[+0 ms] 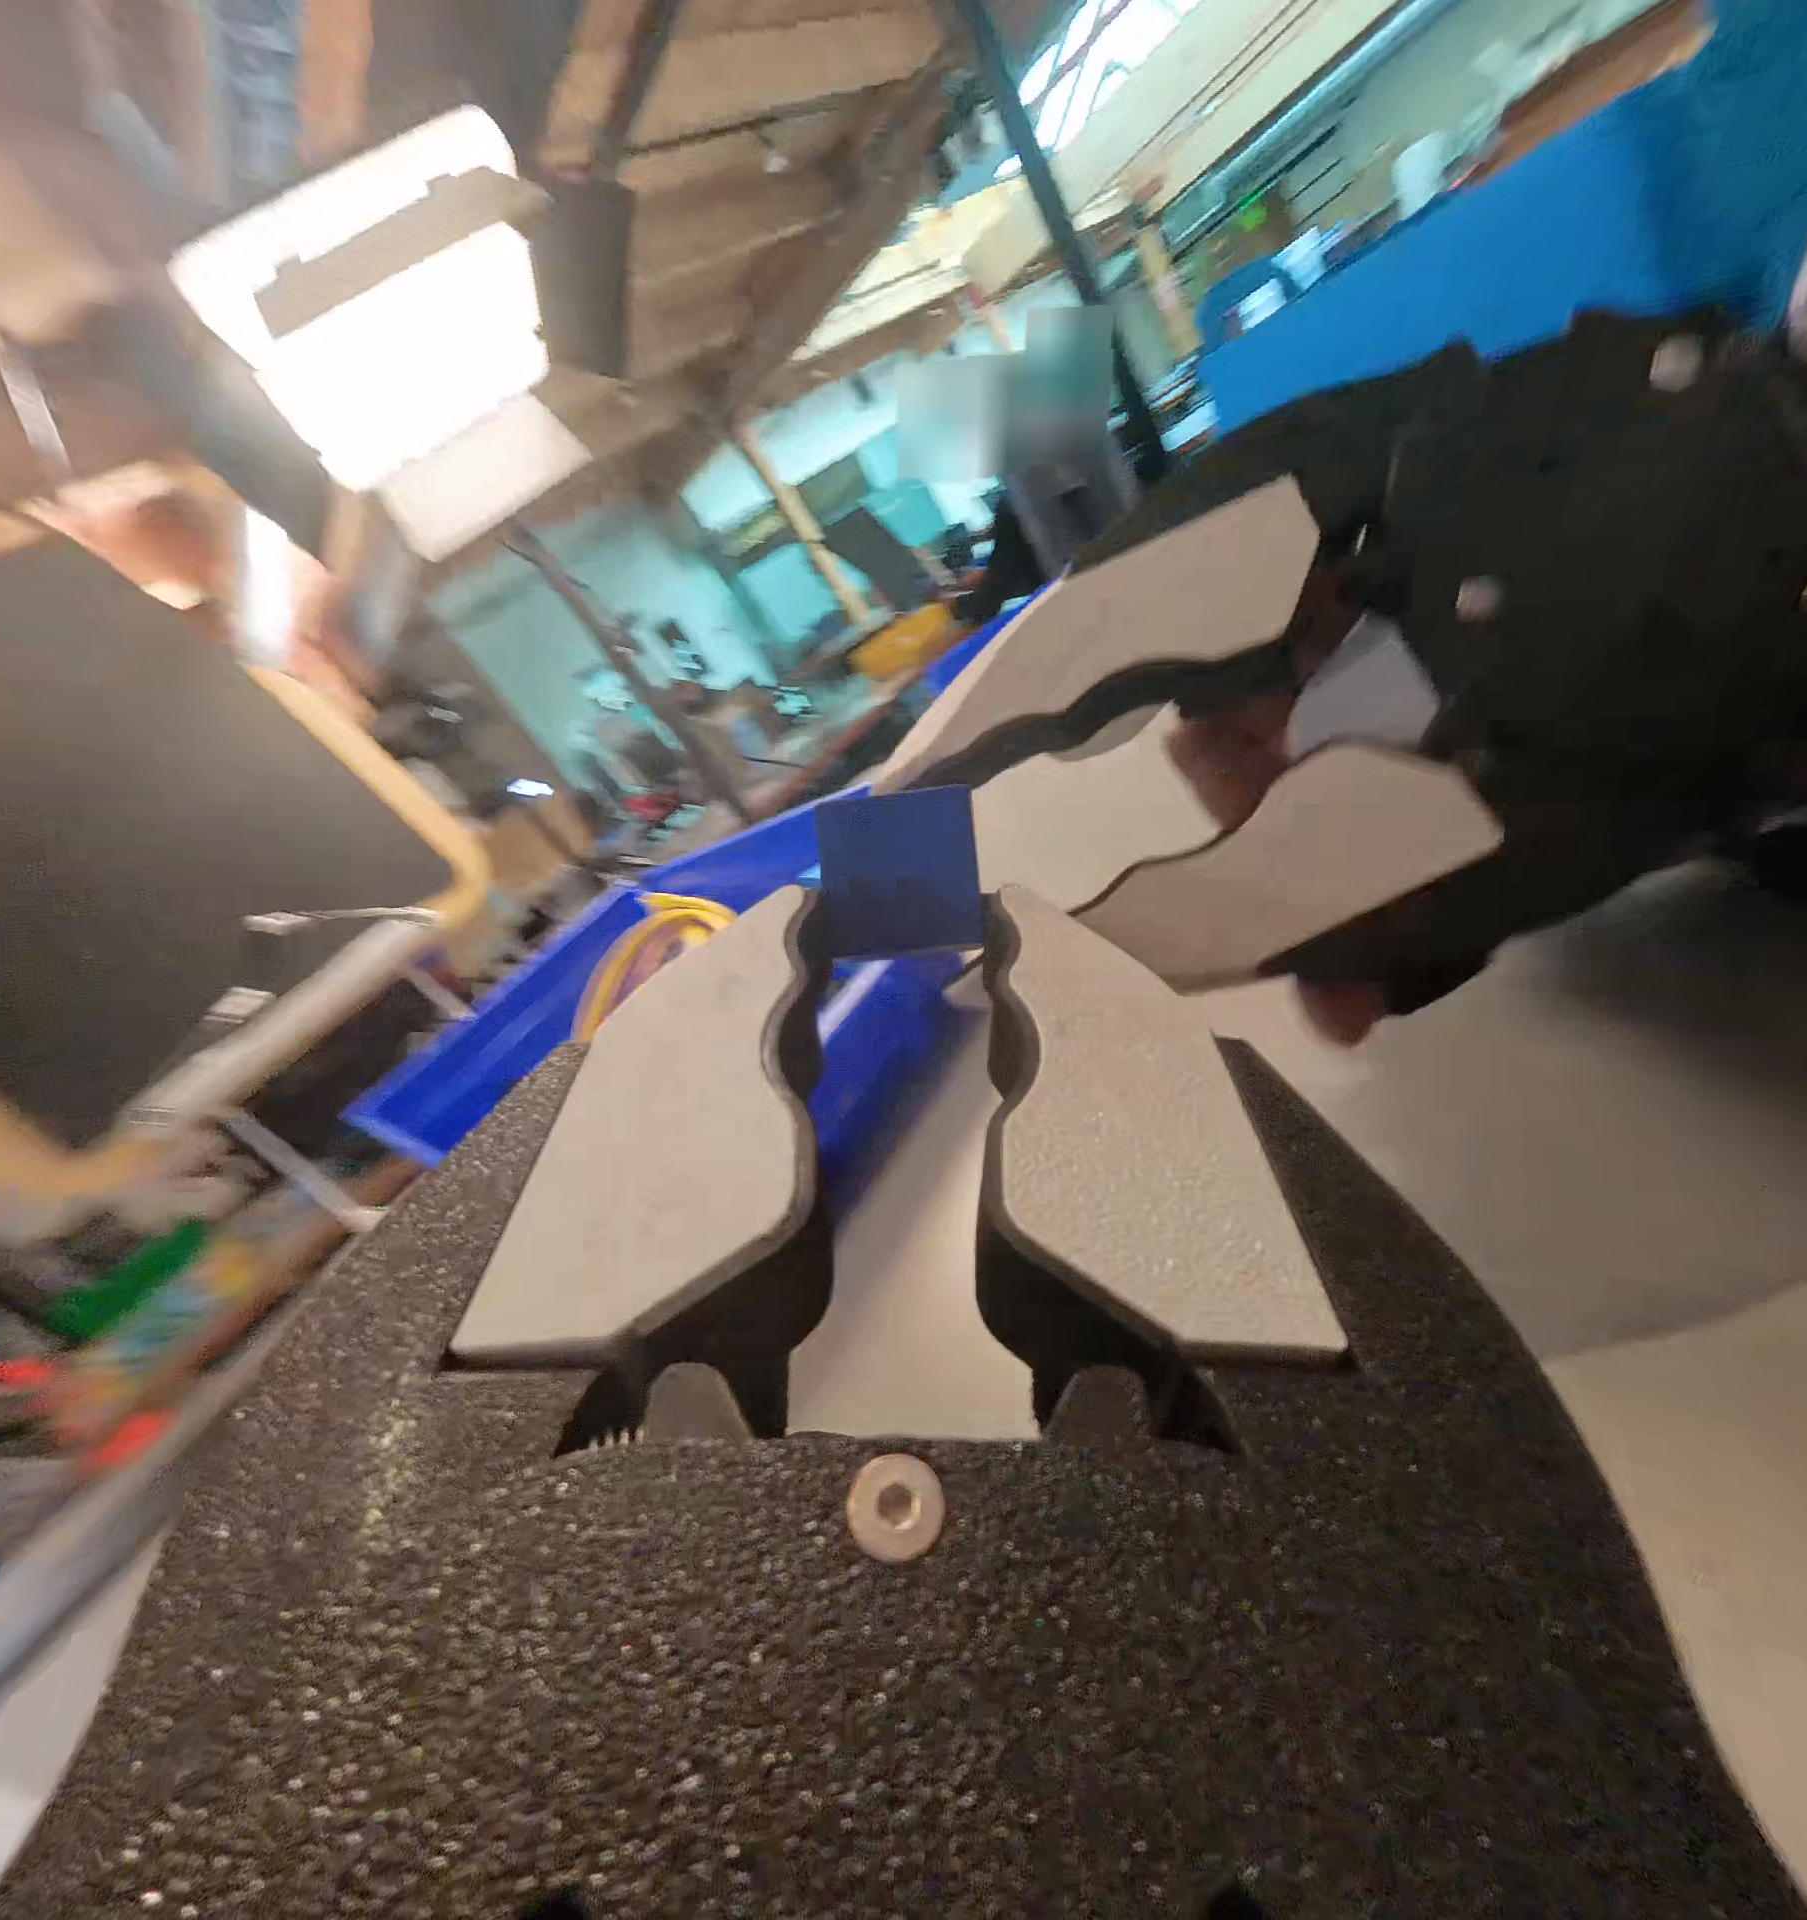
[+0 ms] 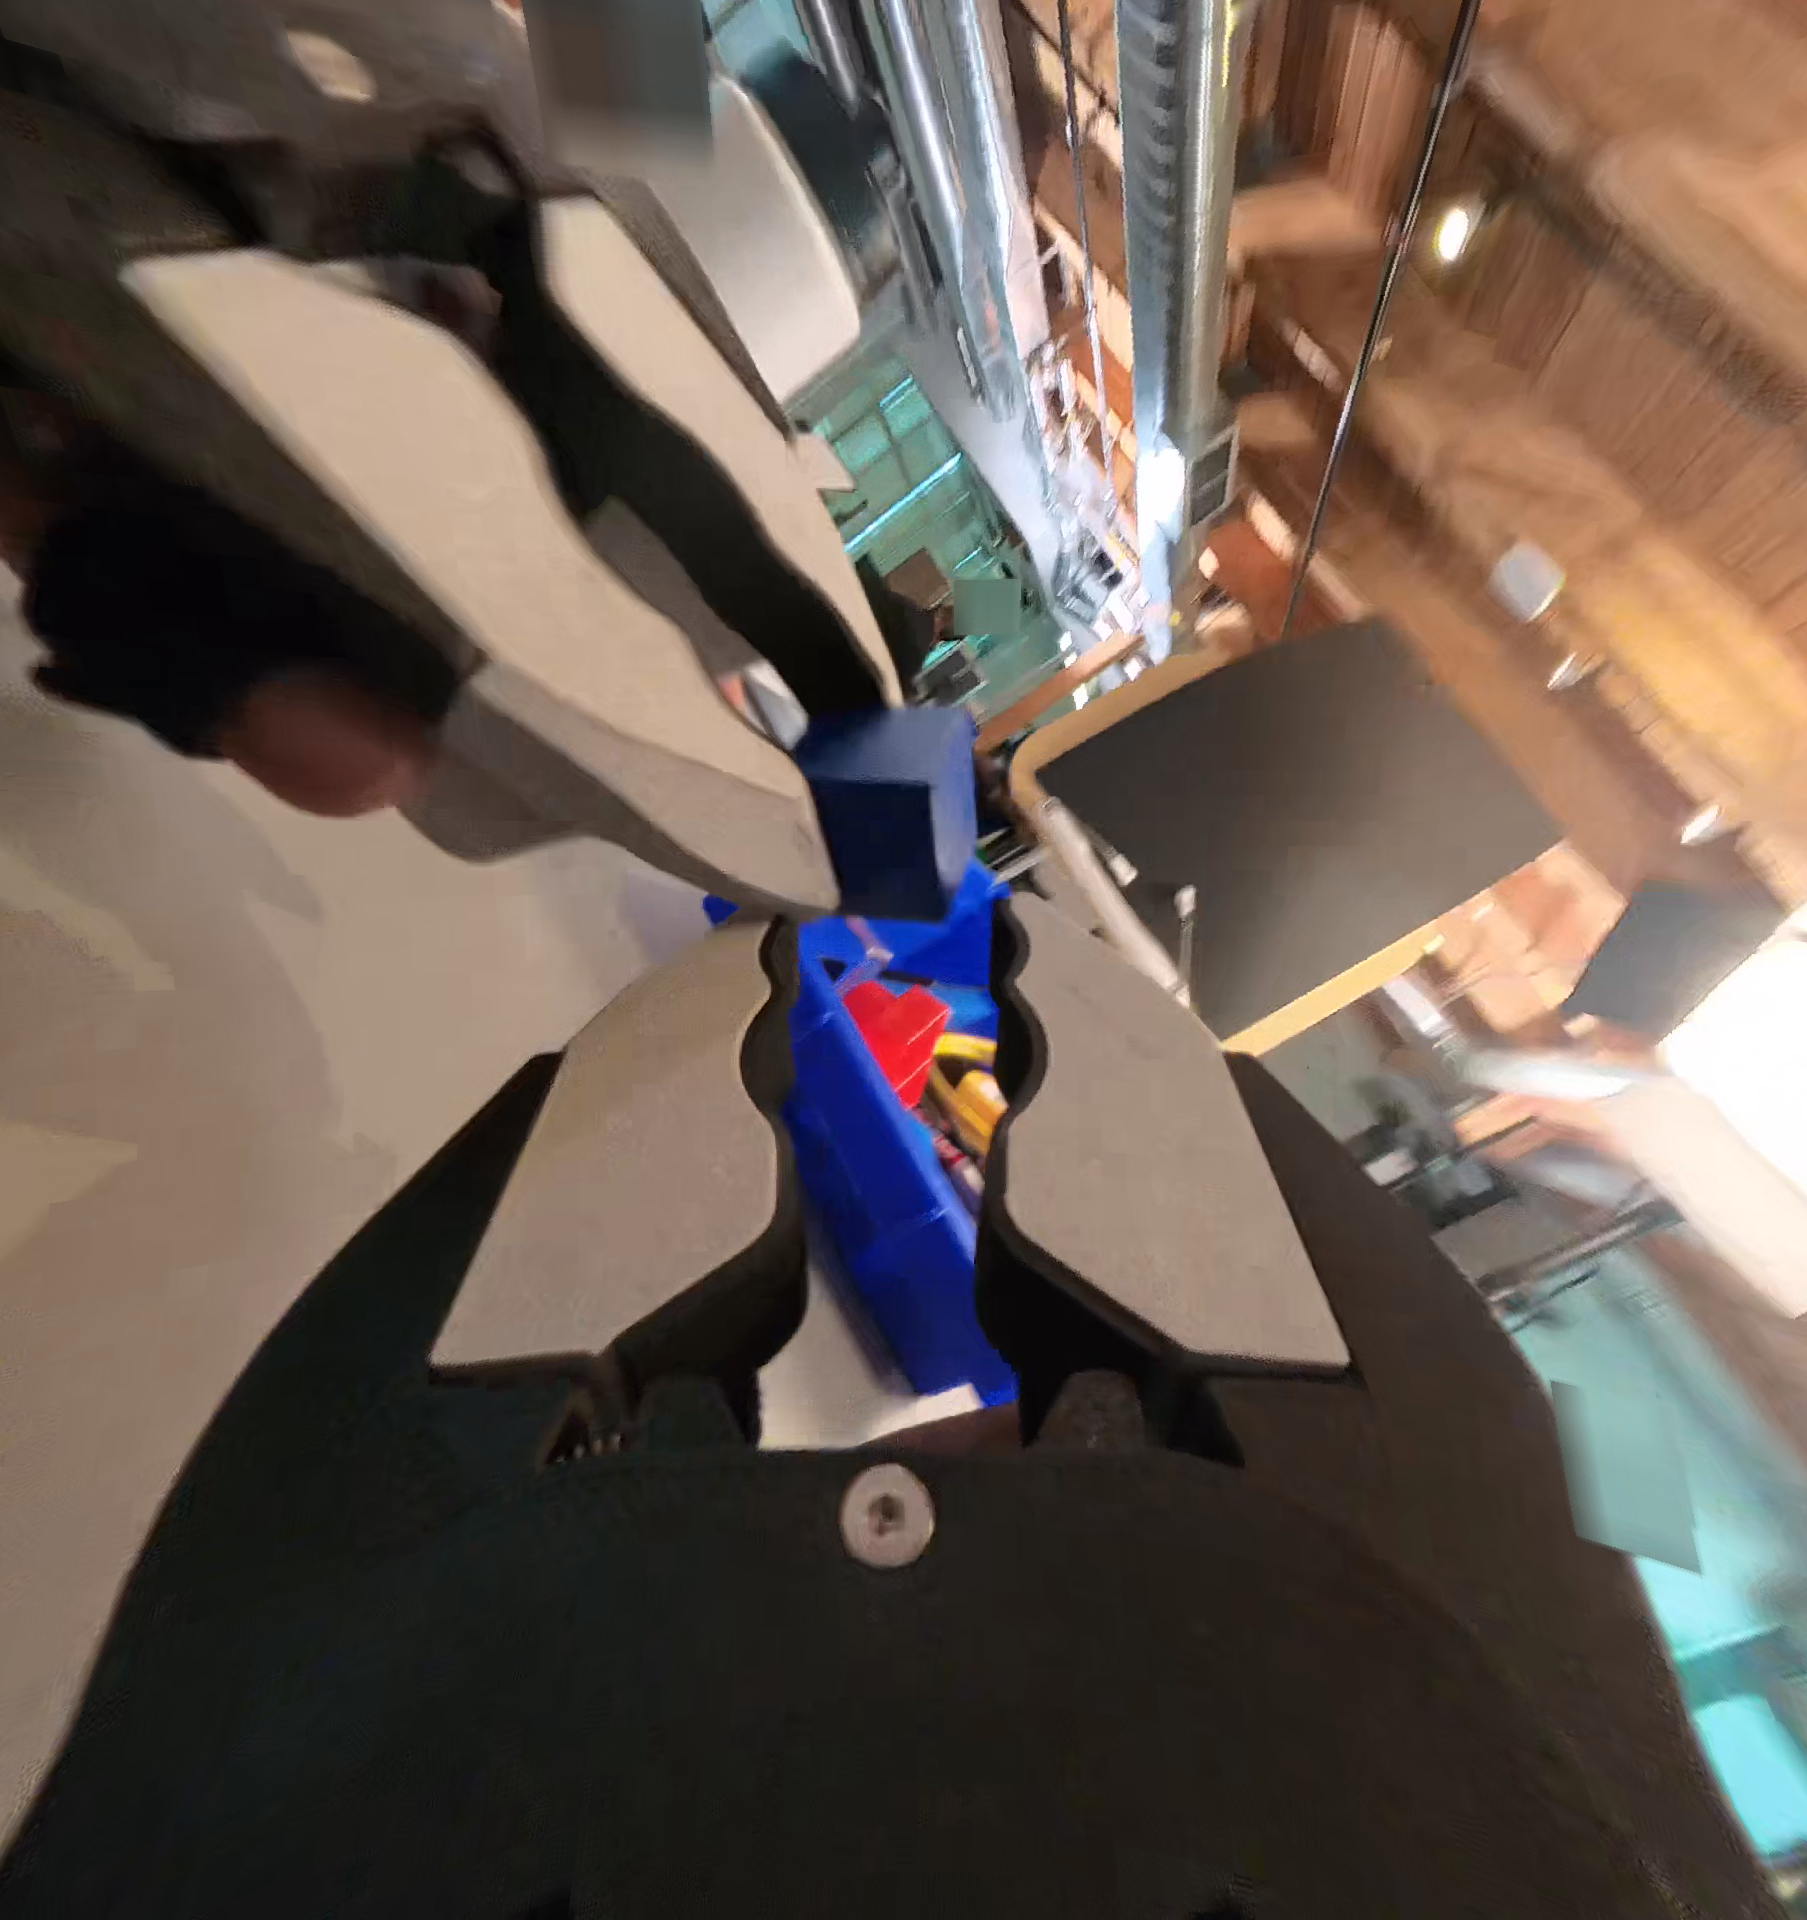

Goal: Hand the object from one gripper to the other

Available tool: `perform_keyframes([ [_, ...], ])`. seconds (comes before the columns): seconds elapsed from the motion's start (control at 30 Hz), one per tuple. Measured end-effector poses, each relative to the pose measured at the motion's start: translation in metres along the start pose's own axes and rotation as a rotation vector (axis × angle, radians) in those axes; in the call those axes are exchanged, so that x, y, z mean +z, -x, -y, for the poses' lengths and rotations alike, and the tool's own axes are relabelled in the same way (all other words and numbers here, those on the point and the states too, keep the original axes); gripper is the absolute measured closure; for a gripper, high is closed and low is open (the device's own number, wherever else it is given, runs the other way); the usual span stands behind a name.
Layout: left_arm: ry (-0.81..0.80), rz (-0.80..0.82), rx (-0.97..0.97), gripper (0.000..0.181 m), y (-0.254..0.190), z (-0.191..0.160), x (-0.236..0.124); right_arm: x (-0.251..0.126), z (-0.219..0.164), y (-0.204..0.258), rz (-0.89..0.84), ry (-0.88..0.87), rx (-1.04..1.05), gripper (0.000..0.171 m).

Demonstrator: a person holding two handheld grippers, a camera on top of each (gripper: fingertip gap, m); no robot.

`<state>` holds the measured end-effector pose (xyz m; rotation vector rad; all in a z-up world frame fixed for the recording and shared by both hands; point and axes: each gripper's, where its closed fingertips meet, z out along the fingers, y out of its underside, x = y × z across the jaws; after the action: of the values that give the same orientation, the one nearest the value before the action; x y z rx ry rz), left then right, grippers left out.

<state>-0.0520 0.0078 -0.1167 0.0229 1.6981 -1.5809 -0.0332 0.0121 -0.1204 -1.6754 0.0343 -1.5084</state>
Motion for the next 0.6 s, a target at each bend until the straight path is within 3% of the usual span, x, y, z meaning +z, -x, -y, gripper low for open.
perform_keyframes([
  [0.13, 0.032, 0.193, 0.315, 0.152, 0.013, 0.0, -0.002, -0.006, 0.0, -0.012, 0.139, -0.06, 0.444, 0.13],
  [0.3, -0.002, 0.255, 0.461, 0.152, 0.01, 0.009, -0.003, -0.021, 0.017, -0.019, 0.366, -0.209, 0.851, 0.127],
  [0.47, -0.037, 0.233, 0.539, 0.152, -0.004, 0.015, -0.002, -0.023, 0.029, -0.005, 0.45, -0.228, 0.847, 0.123],
  [0.6, -0.02, 0.236, 0.573, 0.152, -0.007, 0.012, 0.0, -0.021, 0.029, -0.002, 0.405, -0.211, 0.754, 0.142],
])
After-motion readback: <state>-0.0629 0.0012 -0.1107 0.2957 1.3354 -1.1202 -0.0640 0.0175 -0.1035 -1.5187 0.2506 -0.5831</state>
